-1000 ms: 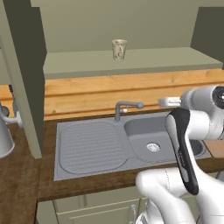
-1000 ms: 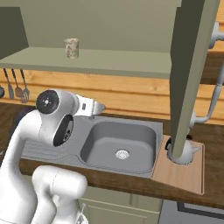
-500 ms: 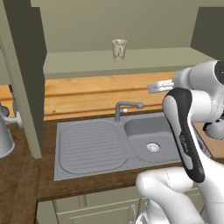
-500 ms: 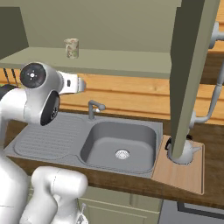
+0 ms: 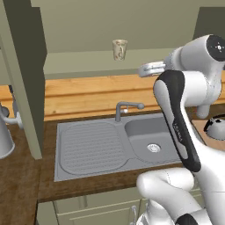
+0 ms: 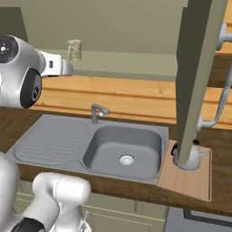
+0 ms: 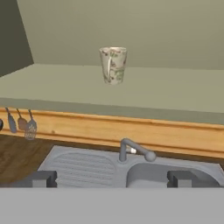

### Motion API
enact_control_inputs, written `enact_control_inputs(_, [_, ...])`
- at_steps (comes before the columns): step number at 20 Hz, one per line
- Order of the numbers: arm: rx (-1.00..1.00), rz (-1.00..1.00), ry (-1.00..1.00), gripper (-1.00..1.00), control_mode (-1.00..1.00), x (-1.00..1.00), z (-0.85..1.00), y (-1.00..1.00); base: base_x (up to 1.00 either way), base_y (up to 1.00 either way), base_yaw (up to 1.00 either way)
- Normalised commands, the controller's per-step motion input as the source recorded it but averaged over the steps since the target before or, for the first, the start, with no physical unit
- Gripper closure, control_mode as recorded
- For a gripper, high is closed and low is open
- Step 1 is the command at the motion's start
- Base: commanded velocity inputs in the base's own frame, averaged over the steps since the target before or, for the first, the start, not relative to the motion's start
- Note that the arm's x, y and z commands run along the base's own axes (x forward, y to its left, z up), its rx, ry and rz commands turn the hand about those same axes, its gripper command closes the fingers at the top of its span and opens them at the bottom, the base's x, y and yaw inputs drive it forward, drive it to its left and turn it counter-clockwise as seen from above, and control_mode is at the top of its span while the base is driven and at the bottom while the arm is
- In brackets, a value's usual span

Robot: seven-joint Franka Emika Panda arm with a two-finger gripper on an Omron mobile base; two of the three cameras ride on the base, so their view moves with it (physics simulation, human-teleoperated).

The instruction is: Pick the kettle from the counter and place it on the tray. Then pick the mug from the cabinet and place it on the tray. Then close the cabinet doors.

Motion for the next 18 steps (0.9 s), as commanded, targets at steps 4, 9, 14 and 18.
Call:
enact_control_inputs(4, [-0.01,0.0,-0.01,-1.0,-1.0,0.15,0.39,0.3,0.0,0.0,0.0])
enact_control_inputs(9, [0.0,-0.03,0.0,-1.0,-1.0,0.38,0.05,0.25,0.0,0.0,0.0])
enact_control_inputs(14, [0.0,-0.01,-0.12,-1.0,-1.0,0.4,-0.07,0.07,0.0,0.0,0.0])
enact_control_inputs(18, [0.0,-0.02,-0.19,-1.0,-1.0,0.34,-0.09,-0.03,0.0,0.0,0.0])
